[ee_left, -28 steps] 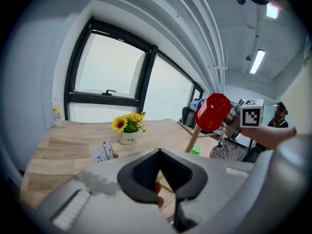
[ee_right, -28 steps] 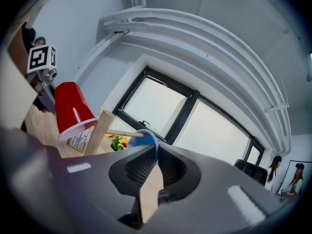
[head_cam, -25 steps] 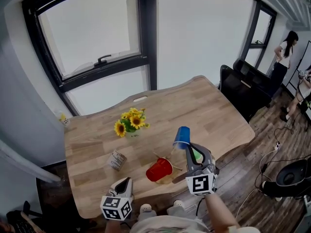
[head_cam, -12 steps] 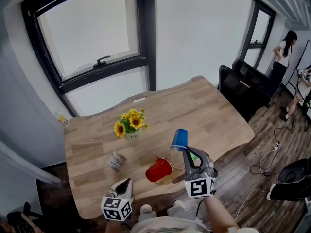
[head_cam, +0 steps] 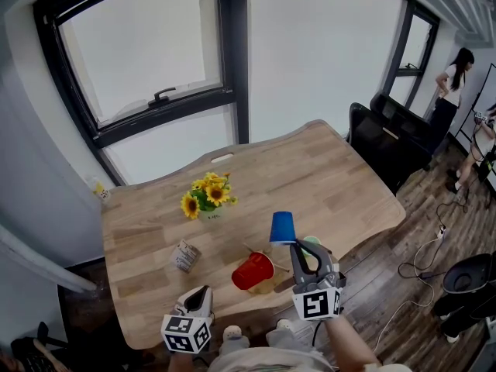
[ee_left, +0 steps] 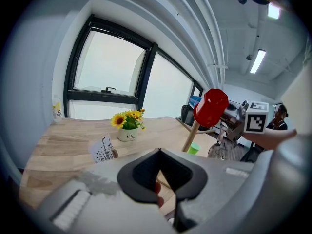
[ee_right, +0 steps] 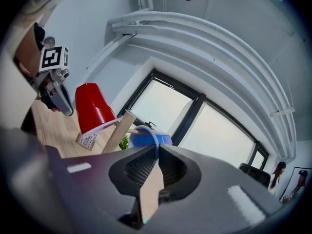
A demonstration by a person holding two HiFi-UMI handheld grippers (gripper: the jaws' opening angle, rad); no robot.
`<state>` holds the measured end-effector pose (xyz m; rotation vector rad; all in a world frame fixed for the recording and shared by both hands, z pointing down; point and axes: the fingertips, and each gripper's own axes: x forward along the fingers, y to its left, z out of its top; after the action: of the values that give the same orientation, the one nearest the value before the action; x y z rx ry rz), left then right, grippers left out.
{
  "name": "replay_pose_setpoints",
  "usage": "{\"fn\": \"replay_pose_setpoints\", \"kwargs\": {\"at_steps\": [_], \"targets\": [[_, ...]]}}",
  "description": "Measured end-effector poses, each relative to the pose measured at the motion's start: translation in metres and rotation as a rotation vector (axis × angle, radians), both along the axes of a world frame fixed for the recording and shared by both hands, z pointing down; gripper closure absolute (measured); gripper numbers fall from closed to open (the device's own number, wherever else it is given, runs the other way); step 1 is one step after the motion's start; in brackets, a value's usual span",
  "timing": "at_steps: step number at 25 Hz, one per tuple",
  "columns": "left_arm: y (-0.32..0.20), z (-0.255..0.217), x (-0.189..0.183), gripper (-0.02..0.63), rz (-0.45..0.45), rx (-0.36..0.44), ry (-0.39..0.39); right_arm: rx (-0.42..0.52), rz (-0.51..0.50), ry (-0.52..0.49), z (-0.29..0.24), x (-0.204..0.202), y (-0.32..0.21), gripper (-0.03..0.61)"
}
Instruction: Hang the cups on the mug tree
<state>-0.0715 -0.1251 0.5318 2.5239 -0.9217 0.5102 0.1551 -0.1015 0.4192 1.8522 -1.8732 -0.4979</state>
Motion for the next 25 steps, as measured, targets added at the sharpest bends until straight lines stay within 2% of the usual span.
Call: {"fn": "replay_pose_setpoints", "kwargs": {"at_steps": [25], "targets": [[0.005,-0.001,0.004,0.615,0.01,-0.003,-0.012,-0.043,-0.048,-0.043,0.017,-0.018,0.017,0.548]]}}
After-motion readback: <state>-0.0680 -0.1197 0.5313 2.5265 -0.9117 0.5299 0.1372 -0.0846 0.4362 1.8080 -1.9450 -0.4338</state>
